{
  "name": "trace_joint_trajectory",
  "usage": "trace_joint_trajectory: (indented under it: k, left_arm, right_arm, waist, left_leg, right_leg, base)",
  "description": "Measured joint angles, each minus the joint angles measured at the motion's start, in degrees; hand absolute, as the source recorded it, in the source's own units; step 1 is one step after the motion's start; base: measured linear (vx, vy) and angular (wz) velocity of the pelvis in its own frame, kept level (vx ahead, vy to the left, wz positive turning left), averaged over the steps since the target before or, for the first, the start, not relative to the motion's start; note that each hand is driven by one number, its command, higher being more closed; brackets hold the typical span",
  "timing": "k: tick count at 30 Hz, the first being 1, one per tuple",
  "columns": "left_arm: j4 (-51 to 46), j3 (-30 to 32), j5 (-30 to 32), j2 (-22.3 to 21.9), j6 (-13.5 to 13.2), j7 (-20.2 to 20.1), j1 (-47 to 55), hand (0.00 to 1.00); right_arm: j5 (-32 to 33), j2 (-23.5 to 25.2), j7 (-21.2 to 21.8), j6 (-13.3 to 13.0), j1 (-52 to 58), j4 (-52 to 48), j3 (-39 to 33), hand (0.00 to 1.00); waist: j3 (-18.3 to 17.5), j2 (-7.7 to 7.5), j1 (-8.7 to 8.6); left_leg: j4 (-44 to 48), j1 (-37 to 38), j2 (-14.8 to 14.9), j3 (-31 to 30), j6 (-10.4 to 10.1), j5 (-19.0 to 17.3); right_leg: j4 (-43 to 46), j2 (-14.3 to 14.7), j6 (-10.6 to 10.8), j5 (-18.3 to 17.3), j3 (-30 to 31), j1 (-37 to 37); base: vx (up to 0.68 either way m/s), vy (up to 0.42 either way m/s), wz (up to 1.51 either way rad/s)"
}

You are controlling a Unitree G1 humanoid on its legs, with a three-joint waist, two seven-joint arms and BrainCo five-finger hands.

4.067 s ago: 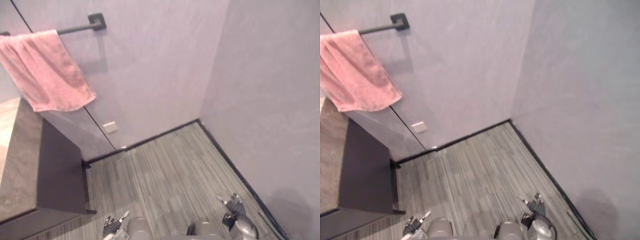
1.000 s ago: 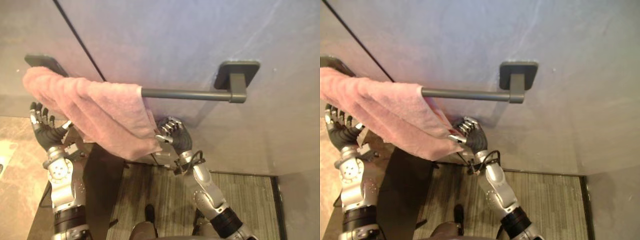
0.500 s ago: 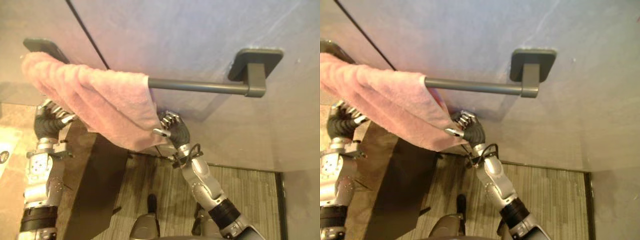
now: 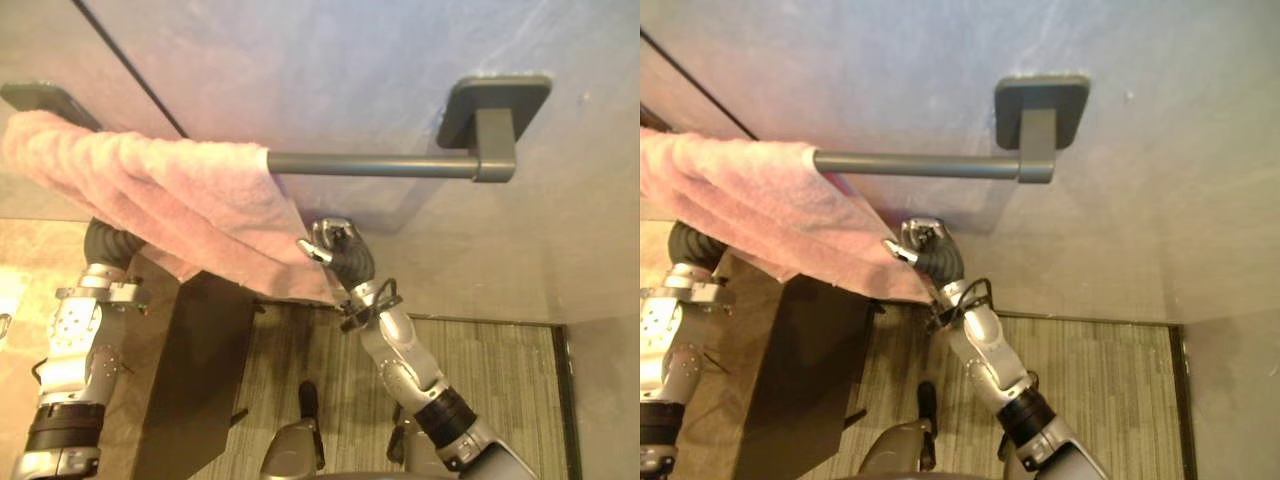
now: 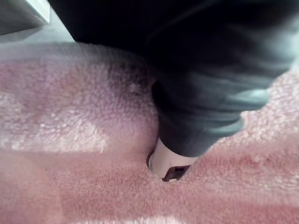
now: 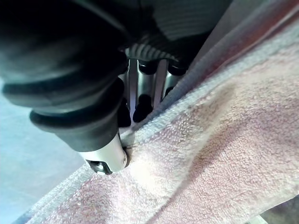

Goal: Organize washtable

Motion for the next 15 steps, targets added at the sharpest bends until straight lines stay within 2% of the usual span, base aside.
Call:
trace_joint_trajectory:
  k: [8,11,15]
  left_arm:
    - [-0.4,0.1,0.2,-1.1,-0.3,0.3,-1.0,1.00]
    - [-1.5,0.2,0.7,-3.8,-0.6,0.5,-1.0,1.00]
    - [-5.8,1.5,2.5,-8.3,-0.8,1.5,-0.6,1.00]
  right_arm:
    - [-4.8,-1.2,-1.0,0.1,0.0,-0.7,-3.0,1.00]
    - [-6.7,-1.9,-0.9,0.3,1.4,-3.7,-6.1,1.00]
    - [-8.5,-2.4,-0.9,0.4,5.9,-9.3,-14.2,1.00]
  waist:
    - [0.0,-0.01,0.07]
    - [0.0,-0.07,0.08]
    - [0.1,-0.28,0.07]
  left_leg:
    - [0.0,0.3,-0.1,0.6,0.2,0.2]
    - [0.0,0.3,-0.2,0.8,0.4,0.3]
    - [-0.2,0.4,-0.4,1.0,0.5,0.4]
  right_leg:
    - [0.0,0.0,-0.1,0.4,0.6,0.0]
    - [0.0,-0.2,-0.1,0.7,0.6,0.0]
    - [-0.2,-0.3,-0.2,1.3,0.9,0.0]
  base:
    - [-0.02,0.002,-0.02]
    - [-0.06,0.006,0.00]
    - [-0.06,0.005,-0.03]
